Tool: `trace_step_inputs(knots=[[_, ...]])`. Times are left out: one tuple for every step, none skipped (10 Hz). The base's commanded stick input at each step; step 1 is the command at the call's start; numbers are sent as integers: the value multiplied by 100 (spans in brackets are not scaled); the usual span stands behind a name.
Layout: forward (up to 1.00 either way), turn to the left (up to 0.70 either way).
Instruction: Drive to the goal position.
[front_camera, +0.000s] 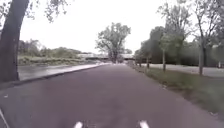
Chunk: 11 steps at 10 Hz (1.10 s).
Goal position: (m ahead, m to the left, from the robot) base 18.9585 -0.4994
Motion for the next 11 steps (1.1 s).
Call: trace_step_inputs(knots=[[70,0],[70,0],[70,0],[70,0],[70,0],[70,0],[70,0],[70,0],[70,0],[70,0],[70,0]])
